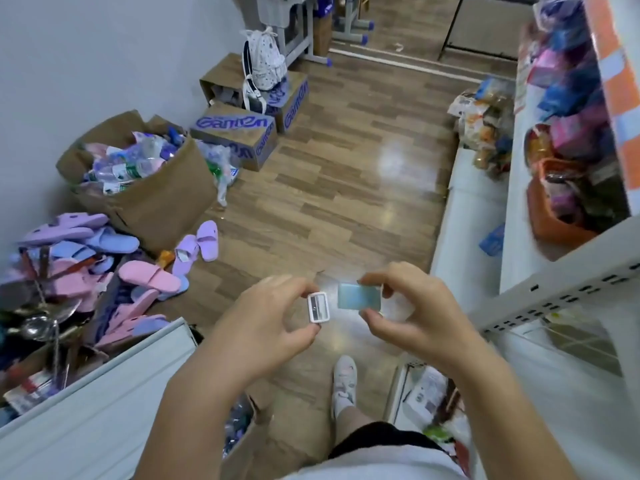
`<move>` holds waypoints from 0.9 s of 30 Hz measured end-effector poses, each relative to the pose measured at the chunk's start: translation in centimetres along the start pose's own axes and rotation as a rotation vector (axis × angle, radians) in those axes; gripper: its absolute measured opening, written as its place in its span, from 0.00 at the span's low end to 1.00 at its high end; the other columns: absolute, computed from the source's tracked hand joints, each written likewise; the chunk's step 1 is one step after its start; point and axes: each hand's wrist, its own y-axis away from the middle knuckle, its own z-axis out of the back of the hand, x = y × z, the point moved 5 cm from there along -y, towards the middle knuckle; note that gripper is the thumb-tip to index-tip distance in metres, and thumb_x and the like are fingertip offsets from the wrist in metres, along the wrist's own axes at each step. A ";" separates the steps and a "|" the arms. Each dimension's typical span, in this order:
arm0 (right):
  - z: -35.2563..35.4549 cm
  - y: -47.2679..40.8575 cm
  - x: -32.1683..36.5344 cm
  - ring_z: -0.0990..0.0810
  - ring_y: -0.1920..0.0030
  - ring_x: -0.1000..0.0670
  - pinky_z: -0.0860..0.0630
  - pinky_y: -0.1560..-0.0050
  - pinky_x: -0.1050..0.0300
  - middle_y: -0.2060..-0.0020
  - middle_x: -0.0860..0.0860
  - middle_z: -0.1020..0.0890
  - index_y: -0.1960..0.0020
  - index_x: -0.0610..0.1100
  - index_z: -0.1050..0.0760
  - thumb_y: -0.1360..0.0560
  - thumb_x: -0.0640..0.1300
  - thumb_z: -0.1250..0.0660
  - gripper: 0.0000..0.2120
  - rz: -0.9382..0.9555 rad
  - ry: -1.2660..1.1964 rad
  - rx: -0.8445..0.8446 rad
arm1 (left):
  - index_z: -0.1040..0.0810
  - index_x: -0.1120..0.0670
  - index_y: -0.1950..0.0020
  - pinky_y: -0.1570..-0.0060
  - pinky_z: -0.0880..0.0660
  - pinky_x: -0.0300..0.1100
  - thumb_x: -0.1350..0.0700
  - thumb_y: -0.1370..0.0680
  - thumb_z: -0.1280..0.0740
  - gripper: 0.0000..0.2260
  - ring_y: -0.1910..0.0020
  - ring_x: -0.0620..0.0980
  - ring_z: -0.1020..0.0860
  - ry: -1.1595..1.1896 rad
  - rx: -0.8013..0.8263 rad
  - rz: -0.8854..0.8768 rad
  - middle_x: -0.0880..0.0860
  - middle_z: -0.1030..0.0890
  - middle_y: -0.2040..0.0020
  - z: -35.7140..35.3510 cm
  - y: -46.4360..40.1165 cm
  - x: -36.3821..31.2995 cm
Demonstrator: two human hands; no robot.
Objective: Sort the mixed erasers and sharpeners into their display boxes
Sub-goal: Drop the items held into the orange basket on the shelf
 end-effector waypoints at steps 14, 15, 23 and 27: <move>7.8 -13.0 -9.9 0.27 0.57 0.58 0.29 0.55 0.64 0.59 0.60 0.22 0.50 0.50 0.22 0.34 0.53 0.35 0.14 -0.128 -0.037 -0.025 | 0.24 0.50 0.51 0.52 0.38 0.22 0.44 0.34 0.41 0.17 0.53 0.36 0.29 -0.055 0.117 -0.060 0.41 0.23 0.55 1.8 -20.1 -0.8; 8.0 -13.9 -10.4 0.27 0.58 0.58 0.29 0.55 0.64 0.60 0.60 0.22 0.50 0.50 0.22 0.34 0.54 0.35 0.14 -0.125 -0.032 -0.022 | 0.23 0.51 0.51 0.52 0.38 0.22 0.44 0.34 0.41 0.17 0.53 0.37 0.29 -0.059 0.124 -0.069 0.42 0.22 0.55 2.0 -21.3 -0.8; 8.8 -24.0 -15.8 0.30 0.60 0.60 0.33 0.57 0.70 0.62 0.64 0.26 0.51 0.51 0.24 0.34 0.52 0.35 0.12 -0.129 0.036 -0.016 | 0.25 0.49 0.51 0.53 0.40 0.20 0.52 0.31 0.32 0.09 0.52 0.32 0.32 -0.068 0.137 -0.077 0.40 0.24 0.54 4.0 -32.4 3.2; 9.3 -31.0 -18.1 0.30 0.60 0.61 0.33 0.57 0.70 0.63 0.63 0.26 0.51 0.48 0.23 0.34 0.53 0.36 0.14 -0.143 0.075 -0.017 | 0.25 0.49 0.49 0.49 0.38 0.26 0.45 0.33 0.40 0.16 0.50 0.38 0.30 -0.064 0.186 -0.110 0.41 0.24 0.52 6.1 -39.5 6.6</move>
